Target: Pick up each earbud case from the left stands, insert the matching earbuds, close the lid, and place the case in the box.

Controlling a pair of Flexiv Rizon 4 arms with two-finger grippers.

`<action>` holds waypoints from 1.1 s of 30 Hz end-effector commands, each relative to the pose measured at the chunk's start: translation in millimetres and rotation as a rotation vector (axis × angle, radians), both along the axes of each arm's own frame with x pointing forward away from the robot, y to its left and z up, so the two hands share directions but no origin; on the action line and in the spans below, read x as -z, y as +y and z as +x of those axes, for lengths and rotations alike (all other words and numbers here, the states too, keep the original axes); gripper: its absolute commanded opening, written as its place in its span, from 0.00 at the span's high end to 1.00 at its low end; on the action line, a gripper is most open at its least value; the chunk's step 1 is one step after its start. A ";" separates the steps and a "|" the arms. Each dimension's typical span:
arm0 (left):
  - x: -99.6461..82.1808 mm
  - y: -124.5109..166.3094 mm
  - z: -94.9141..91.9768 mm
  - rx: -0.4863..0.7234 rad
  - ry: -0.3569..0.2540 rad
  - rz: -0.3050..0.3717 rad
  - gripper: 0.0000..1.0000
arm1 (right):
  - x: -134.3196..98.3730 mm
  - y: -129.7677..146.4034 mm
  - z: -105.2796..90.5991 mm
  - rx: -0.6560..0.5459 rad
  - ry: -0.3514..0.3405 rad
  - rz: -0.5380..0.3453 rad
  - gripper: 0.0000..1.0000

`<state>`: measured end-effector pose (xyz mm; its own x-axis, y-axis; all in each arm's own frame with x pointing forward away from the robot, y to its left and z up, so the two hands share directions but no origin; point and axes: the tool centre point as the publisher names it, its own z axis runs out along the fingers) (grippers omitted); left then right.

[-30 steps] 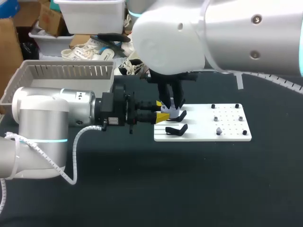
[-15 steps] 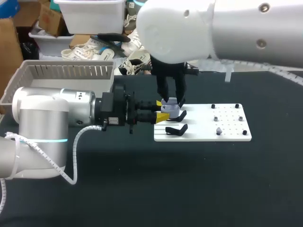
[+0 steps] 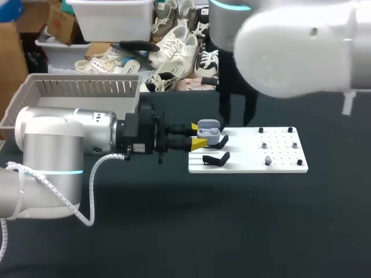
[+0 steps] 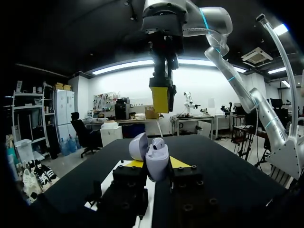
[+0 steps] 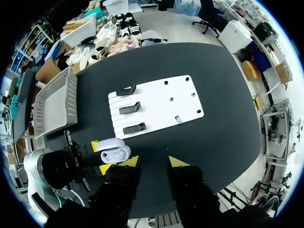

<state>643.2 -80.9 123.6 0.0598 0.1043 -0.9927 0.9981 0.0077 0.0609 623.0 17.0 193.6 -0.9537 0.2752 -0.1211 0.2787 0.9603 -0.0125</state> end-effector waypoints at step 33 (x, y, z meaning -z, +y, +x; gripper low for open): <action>0.3 0.2 -0.5 -0.002 -0.001 -0.002 1.00 | 100.5 -92.5 8.7 0.041 -0.027 0.125 0.61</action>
